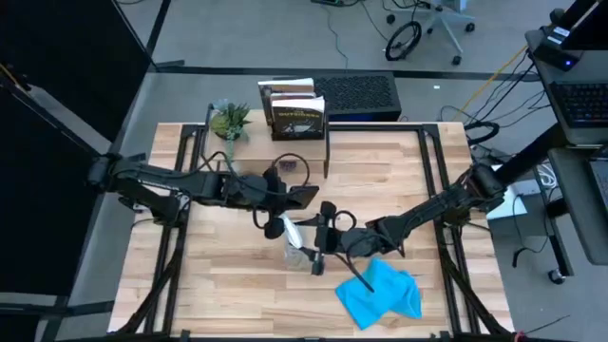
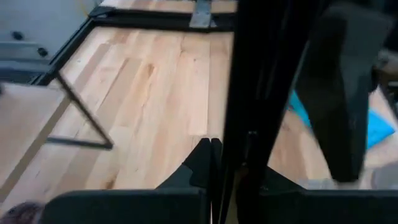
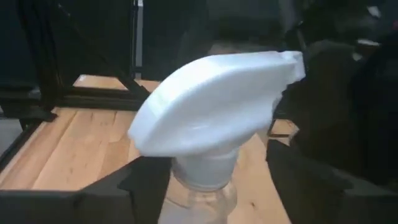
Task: Apply microfiber cloth
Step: Spray the back of the black cellphone using the transparent spray bottle
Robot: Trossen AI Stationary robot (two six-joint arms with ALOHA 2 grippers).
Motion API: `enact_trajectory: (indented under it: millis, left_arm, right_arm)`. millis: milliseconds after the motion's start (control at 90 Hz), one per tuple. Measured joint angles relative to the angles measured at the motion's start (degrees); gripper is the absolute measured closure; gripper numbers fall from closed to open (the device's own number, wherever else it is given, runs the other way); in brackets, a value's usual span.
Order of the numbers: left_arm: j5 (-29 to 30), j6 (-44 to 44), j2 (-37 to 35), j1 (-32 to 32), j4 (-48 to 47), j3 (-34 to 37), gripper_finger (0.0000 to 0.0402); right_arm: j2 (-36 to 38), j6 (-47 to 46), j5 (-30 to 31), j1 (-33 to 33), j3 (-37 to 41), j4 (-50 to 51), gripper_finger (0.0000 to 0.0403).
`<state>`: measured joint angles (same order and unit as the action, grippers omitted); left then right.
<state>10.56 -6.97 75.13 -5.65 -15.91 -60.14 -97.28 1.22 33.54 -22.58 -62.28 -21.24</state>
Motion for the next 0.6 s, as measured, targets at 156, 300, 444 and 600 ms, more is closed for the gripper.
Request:
enact_trajectory:
  millis: [156, 300, 444, 600]
  left_arm:
    - [1.02, -0.99, -4.52, -0.51, -3.22, -0.04, 0.0395]
    - [4.99, -3.25, -8.24, -2.06, -8.96, -0.04, 0.0395]
    - [8.38, -7.2, -11.02, -3.18, -13.54, -0.04, 0.0395]
    - [8.45, -10.61, -13.35, -3.92, -14.9, -0.04, 0.0395]
  right_arm:
    - [2.31, -0.01, -0.24, -0.01, 0.0, 4.1, 0.0104]
    - [3.99, 0.07, -0.42, -0.5, 0.0, 7.68, 0.0097]
    - [6.36, 1.2, -0.39, -1.19, 0.0, 9.07, 0.0099]
    - [10.87, 0.97, -0.48, -2.22, 0.0, 13.87, 0.01]
